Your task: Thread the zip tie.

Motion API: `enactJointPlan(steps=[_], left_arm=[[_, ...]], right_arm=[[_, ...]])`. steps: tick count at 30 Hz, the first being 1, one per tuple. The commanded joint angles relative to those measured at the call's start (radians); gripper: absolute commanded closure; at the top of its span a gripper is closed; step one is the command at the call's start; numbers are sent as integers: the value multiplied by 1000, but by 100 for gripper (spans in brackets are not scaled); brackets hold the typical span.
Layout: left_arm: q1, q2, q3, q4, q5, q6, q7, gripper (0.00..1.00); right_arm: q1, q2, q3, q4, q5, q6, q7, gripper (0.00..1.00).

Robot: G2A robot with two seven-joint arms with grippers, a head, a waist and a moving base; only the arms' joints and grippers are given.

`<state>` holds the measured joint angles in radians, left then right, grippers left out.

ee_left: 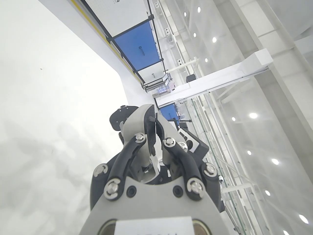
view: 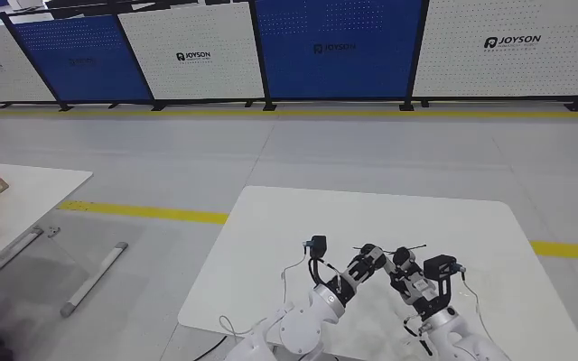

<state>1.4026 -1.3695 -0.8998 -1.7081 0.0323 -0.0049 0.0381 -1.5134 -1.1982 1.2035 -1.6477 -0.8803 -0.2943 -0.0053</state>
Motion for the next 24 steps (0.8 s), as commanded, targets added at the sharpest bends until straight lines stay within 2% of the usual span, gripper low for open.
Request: enactJointPlan(steps=[1, 24], left_arm=[[0, 0, 0, 0, 3, 1, -1, 100], [0, -6, 18, 23, 43, 4, 22, 100]], right_arm=[[1, -1, -1, 0, -3, 0, -1, 63], [-9, -5, 6, -10, -13, -19, -28, 72]])
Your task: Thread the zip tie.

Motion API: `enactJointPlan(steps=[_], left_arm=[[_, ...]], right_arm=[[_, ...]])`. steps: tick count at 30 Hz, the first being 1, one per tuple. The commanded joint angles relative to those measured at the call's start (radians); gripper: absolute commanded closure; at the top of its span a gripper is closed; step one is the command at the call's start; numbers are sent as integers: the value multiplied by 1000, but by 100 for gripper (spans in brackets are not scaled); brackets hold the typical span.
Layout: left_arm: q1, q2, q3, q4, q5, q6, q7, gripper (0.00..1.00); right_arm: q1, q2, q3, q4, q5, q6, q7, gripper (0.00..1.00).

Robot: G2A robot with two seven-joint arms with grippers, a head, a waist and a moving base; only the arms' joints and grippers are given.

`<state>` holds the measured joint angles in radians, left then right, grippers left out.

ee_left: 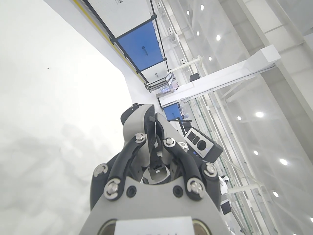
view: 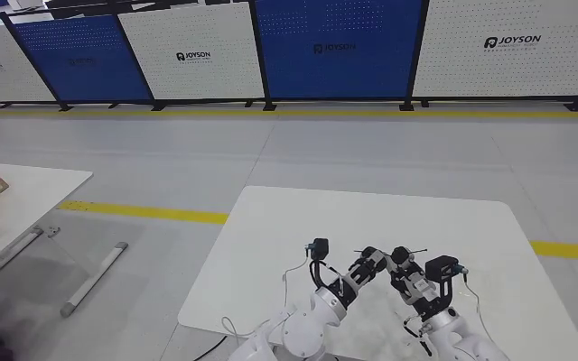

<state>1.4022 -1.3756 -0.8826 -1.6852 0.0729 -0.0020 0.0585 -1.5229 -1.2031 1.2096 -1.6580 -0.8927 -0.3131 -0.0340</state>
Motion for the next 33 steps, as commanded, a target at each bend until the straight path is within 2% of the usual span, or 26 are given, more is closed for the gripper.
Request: enactJointPlan(steps=[1, 3, 8, 17, 26, 33], left_arm=[[0, -1, 2, 0, 4, 1, 2, 100], [0, -1, 3, 0, 8, 2, 4, 100], [-2, -2, 2, 5, 11, 5, 10, 100], [-4, -6, 3, 11, 2, 0, 12, 100], [9, -5, -9, -6, -26, -55, 5, 100], [15, -4, -16, -11, -3, -46, 13, 100]], right_arm=[[0, 0, 0, 0, 0, -1, 0, 74], [1, -1, 0, 1, 0, -1, 1, 78], [3, -2, 0, 4, 0, -1, 3, 100], [4, -5, 0, 9, -4, 2, 3, 100], [12, -8, -10, 24, -13, 6, 16, 100], [13, -10, -11, 28, -4, -6, 15, 100]])
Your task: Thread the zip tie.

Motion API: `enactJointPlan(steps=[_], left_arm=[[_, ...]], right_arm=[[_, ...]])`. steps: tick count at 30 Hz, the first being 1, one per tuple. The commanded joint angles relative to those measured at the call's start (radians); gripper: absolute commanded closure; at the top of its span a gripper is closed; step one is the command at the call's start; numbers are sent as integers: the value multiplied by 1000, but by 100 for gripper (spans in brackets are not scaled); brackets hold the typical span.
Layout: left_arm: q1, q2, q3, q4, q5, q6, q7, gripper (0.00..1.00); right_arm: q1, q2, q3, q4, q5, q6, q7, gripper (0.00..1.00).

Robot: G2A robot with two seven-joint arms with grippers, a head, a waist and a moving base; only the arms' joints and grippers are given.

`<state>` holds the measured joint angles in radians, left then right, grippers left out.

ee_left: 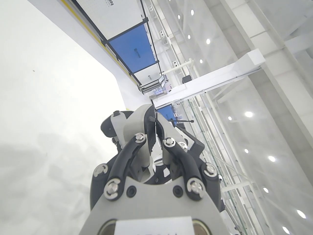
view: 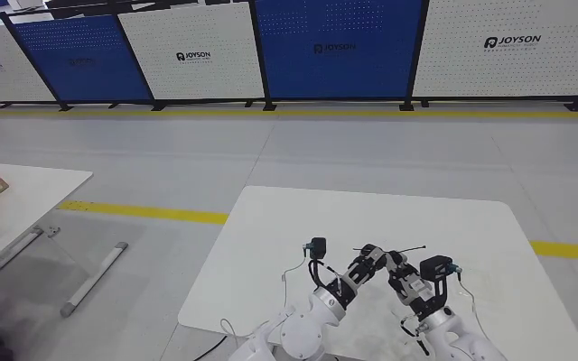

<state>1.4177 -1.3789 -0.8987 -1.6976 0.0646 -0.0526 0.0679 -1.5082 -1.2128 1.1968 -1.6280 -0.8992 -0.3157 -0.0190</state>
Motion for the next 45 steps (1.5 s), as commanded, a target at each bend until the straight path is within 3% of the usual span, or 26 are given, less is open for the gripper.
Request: enactJointPlan(steps=[1, 2, 4, 14, 26, 35, 38, 45], left_arm=[[-1, -1, 1, 2, 10, 7, 8, 100], [-2, -1, 3, 2, 9, 9, 8, 100], [-4, -2, 6, 3, 12, 12, 7, 100], [-7, -4, 11, 3, 22, 23, 1, 100], [-11, -7, 15, 14, 27, 28, 5, 100], [-14, -9, 19, 20, 34, 30, 0, 100], [-13, -9, 18, 19, 34, 29, 1, 100], [-10, -10, 15, 16, 35, 26, 3, 100]], right_arm=[[-3, 1, 3, -4, 3, -7, 1, 91], [-4, 1, 5, -5, -1, -10, 5, 78], [-8, 2, 8, -10, -10, -11, 10, 70], [-21, 2, 19, -30, -13, -4, 3, 76], [-34, 3, 28, -56, -23, -7, -1, 73], [-35, 2, 34, -51, -10, -12, -15, 80], [-34, 1, 34, -50, -8, -11, -16, 100], [-31, -1, 33, -42, 0, -16, -14, 100]])
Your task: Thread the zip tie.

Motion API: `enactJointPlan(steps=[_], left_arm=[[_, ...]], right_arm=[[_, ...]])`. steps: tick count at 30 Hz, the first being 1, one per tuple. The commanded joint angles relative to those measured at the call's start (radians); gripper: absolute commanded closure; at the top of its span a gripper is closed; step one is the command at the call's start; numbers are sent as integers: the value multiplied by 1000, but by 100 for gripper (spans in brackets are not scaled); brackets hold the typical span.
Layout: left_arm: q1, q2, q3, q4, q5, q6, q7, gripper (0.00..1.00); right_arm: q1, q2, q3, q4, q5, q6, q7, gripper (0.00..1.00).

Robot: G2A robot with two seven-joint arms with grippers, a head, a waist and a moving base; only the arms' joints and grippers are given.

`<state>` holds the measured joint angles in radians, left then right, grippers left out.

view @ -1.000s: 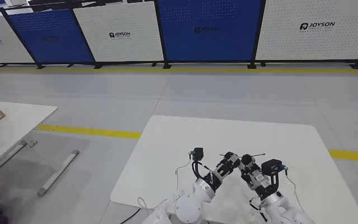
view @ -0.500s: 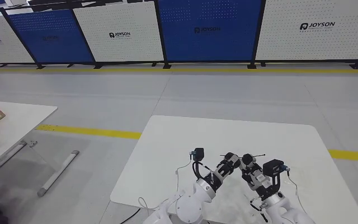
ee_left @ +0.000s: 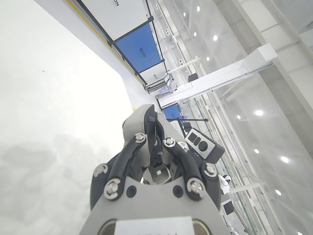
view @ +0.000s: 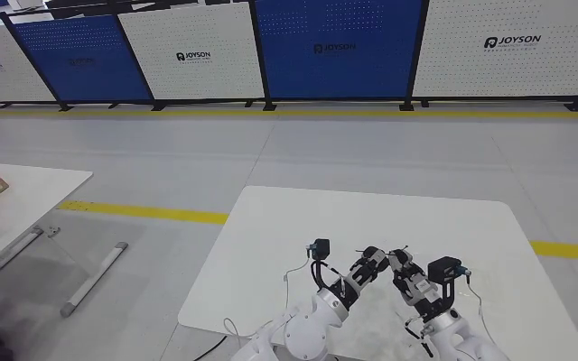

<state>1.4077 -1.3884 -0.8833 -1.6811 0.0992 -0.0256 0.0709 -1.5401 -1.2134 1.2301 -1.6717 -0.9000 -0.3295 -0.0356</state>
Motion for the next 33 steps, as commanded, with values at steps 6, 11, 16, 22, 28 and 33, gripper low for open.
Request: enactJointPlan(steps=[6, 11, 16, 22, 28, 33], left_arm=[[4, -1, 3, -6, -2, -13, -2, 100], [9, -1, 1, -16, -5, -25, -1, 100], [15, 0, -3, -24, -8, -36, -3, 100], [22, 1, -6, -38, -8, -45, -5, 100], [32, 3, -16, -54, -12, -56, 2, 100], [42, 5, -24, -65, -10, -64, -1, 100]], right_arm=[[9, -2, -9, 12, -5, -2, 14, 100], [18, -4, -18, 20, -11, 0, 20, 100], [22, -5, -21, 25, -14, 1, 20, 100], [24, -6, -23, 29, -16, 2, 22, 100], [26, -7, -25, 34, -18, 0, 22, 100], [30, -9, -29, 41, -21, 1, 23, 100]])
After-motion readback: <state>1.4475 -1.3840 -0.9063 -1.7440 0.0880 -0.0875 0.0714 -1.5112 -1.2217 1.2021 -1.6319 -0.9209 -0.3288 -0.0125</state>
